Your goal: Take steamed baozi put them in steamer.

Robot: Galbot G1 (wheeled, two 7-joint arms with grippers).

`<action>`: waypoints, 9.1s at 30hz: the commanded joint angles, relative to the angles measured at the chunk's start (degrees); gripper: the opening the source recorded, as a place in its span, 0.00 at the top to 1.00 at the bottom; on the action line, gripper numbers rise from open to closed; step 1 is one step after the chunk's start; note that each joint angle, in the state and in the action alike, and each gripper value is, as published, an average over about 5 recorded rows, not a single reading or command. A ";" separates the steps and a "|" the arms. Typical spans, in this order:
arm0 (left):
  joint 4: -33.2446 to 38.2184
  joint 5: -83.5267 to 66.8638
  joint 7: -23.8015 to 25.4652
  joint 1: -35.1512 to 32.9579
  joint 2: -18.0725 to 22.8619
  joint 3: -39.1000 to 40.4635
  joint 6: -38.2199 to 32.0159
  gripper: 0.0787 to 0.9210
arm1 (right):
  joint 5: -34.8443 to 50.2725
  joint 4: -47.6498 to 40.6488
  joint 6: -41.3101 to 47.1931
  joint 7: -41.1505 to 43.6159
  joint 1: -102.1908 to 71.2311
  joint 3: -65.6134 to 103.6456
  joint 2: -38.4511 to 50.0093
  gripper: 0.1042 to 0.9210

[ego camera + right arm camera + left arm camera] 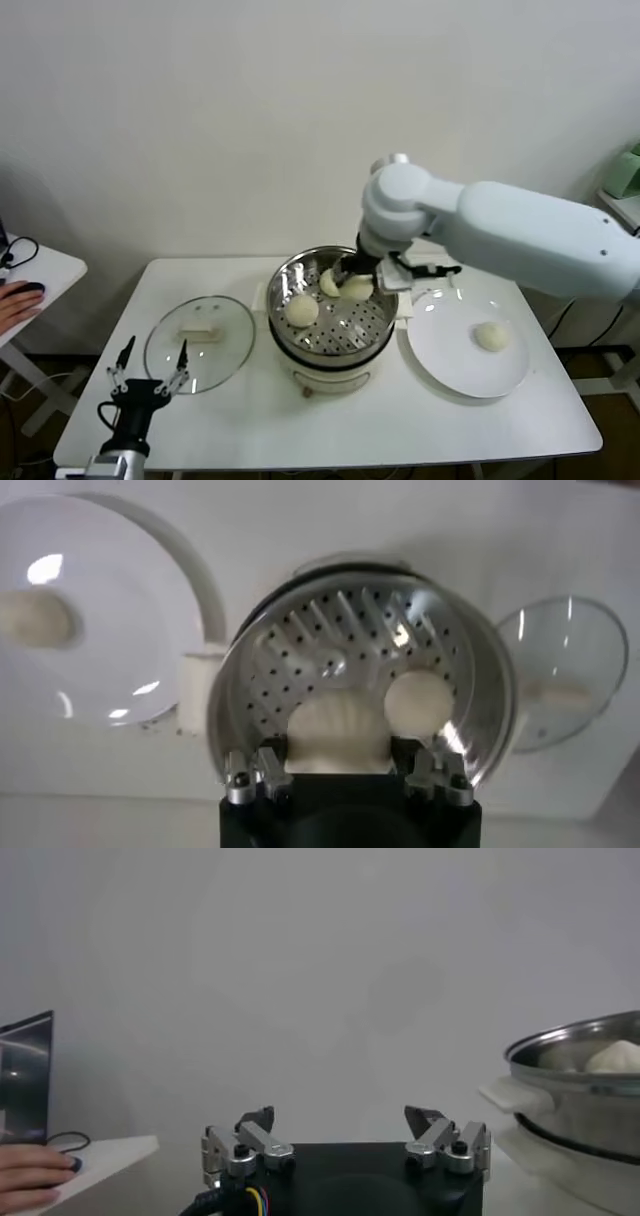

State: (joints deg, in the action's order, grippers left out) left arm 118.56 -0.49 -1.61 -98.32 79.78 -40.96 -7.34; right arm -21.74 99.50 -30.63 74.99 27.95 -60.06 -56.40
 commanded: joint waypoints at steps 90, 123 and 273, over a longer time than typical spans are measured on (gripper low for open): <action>-0.40 -3.05 -1.23 1.07 -1.19 1.24 -0.46 0.12 | 35.55 -31.86 26.64 -3.62 5.22 -12.72 23.17 0.12; -1.48 -1.85 -1.55 2.86 0.46 0.48 1.44 0.12 | 7.37 -50.06 23.28 -6.84 -29.42 16.30 12.51 0.12; -1.15 2.01 -2.62 7.98 -3.79 3.86 0.99 0.12 | 66.03 -28.26 35.99 -22.05 12.60 -18.36 7.90 0.12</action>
State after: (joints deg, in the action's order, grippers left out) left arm 117.30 1.31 -3.96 -91.98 75.56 -37.23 -7.57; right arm 45.88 65.45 7.92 62.43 41.96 -88.18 -59.32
